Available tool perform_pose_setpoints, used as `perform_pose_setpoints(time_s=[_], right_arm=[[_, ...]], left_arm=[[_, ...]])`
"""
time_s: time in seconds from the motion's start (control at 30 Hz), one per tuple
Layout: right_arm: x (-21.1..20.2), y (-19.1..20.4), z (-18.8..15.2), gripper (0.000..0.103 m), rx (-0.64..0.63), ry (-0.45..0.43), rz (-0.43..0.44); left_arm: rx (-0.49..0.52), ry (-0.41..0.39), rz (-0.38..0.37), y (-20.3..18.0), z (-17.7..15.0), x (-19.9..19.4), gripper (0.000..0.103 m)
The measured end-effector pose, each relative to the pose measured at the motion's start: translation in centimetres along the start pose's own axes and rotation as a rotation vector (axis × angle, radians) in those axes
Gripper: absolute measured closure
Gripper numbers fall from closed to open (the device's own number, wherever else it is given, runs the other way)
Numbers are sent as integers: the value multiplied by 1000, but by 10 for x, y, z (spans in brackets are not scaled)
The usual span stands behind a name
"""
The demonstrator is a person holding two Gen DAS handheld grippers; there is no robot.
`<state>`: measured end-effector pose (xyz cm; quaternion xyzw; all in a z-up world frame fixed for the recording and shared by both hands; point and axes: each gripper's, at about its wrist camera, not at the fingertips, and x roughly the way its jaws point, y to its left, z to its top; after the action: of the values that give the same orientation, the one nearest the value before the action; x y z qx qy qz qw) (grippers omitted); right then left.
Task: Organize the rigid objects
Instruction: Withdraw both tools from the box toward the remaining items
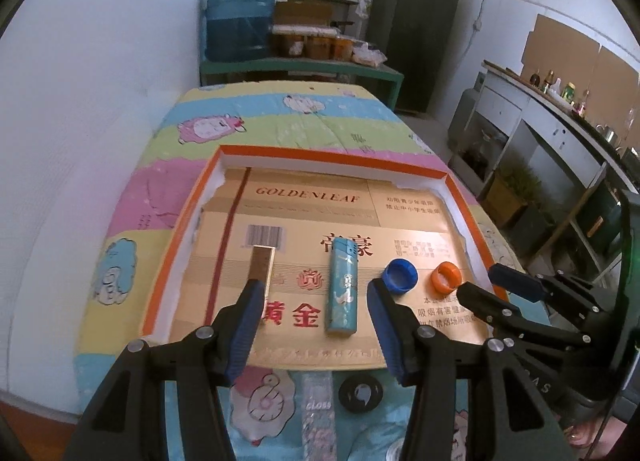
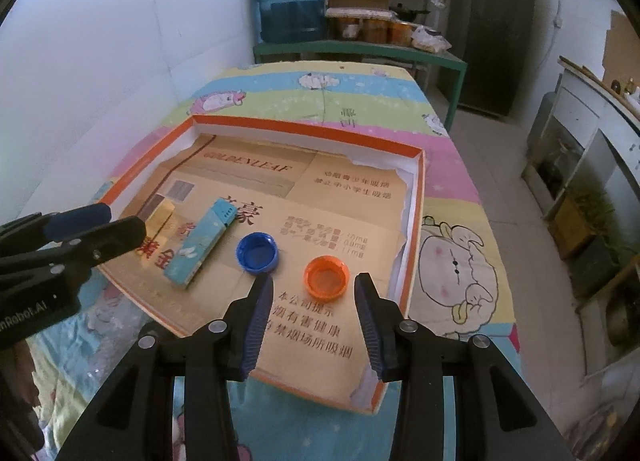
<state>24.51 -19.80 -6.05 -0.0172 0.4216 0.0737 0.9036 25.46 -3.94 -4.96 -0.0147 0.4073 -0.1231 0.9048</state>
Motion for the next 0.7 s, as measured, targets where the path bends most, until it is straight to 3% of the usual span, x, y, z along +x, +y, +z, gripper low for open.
perform_pose_setpoints(time_s=[0.7], right_arm=[[-62,24,-30,60,15,-34,-3]], left_arm=[[-1,-49,1,12,-36,-65,50]])
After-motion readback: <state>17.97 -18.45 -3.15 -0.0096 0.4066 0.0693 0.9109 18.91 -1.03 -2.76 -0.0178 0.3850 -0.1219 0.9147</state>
